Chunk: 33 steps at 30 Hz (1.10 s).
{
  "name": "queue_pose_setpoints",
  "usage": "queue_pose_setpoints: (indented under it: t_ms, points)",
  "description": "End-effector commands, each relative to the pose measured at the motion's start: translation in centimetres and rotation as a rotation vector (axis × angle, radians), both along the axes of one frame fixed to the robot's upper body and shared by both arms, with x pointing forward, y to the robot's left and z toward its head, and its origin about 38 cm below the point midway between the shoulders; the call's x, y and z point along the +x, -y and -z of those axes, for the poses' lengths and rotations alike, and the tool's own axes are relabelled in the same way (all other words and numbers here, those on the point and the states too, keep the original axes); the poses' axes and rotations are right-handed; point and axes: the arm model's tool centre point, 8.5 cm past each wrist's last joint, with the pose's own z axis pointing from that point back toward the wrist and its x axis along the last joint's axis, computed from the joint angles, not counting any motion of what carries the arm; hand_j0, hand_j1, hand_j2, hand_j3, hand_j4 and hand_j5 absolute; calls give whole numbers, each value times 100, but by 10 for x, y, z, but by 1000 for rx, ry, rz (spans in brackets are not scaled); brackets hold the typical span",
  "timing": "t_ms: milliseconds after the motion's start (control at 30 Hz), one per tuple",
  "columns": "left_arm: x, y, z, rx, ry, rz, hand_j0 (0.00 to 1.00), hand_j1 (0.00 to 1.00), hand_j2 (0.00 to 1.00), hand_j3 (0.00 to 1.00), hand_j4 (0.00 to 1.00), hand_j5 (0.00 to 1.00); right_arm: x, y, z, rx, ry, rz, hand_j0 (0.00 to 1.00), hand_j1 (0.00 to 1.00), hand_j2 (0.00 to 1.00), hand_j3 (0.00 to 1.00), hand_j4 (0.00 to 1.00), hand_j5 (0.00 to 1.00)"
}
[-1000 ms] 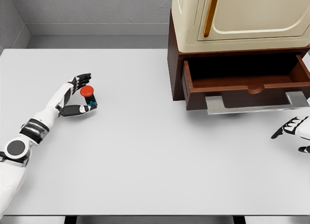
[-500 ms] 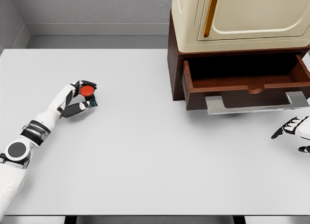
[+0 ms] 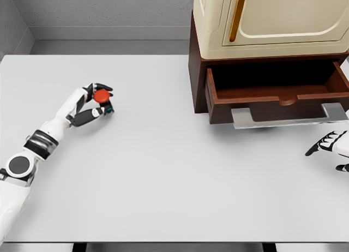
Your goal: Put the switch into the drawer with left arm, and close the drawer with right arm
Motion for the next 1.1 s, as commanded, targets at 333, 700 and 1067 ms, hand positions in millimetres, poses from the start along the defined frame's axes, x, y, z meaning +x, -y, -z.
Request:
queue_pose_setpoints:
  t_ms: [333,700,1067]
  points:
    - [-2,25,-31,-7,90,64,49,49,49,49,49,49,4,1,-8,17,30,11,76,76,76,76,76,76]
    - [-5,57,-59,26,191,132,49,49,49,49,49,49,3,0,-6,14,24,9,76,76,76,76,76,76]
    - [-4,103,-86,39,297,212,49,49,49,49,49,49,4,0,-7,15,26,8,76,76,76,76,76,76]
